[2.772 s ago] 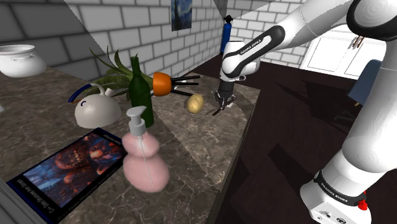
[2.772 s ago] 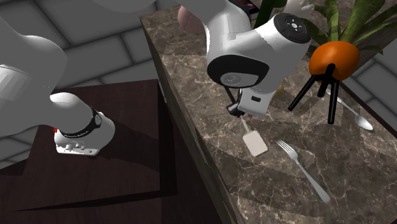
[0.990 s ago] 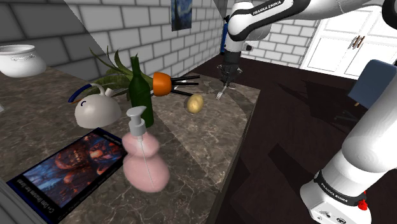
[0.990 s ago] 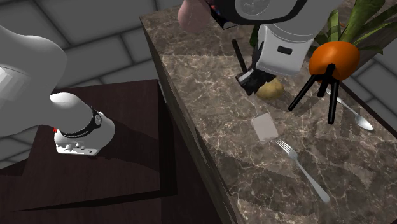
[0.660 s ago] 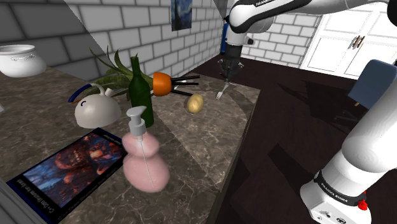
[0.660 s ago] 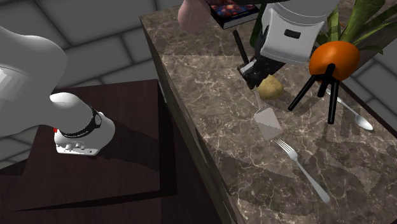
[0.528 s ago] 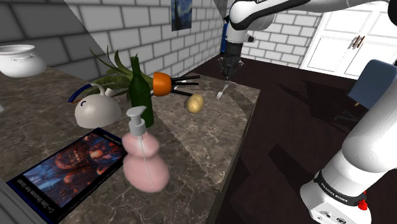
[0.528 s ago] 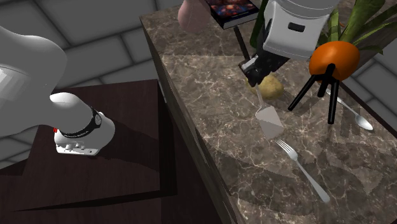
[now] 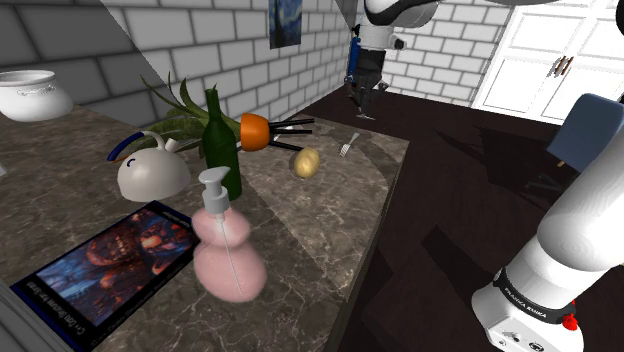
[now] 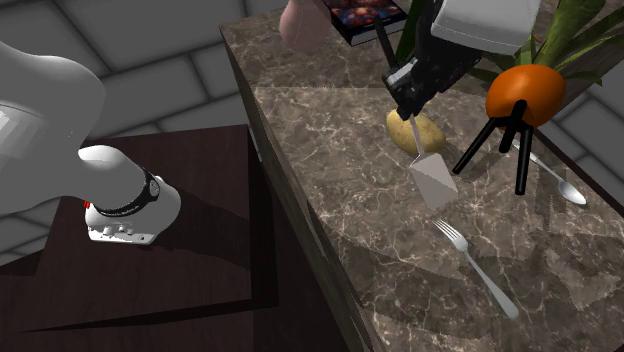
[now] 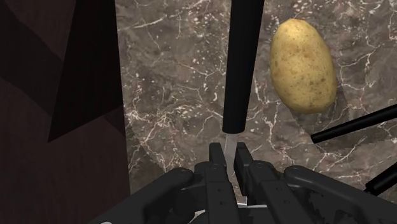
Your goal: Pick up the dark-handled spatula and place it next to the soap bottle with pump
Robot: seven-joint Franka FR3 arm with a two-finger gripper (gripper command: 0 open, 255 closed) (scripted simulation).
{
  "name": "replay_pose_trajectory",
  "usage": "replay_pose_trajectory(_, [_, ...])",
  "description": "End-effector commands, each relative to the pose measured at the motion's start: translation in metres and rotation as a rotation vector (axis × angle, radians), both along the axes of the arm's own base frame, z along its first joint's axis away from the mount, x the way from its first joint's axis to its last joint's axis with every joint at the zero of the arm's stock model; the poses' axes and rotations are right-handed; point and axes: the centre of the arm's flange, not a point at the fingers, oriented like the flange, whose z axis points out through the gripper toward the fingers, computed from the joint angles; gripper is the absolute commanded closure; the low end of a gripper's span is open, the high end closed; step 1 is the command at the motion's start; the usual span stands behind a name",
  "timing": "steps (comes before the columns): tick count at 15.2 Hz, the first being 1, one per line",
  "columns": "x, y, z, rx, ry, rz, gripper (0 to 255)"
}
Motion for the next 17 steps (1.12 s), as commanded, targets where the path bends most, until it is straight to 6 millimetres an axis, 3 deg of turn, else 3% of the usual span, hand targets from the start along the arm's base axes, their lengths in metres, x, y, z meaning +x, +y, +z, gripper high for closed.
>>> replay_pose_trajectory(1, [0.001, 0.001, 0.011, 0.000, 0.000, 0.000, 255])
replay_pose_trajectory(17, [0.001, 0.001, 0.096, 0.000, 0.000, 0.000, 255])
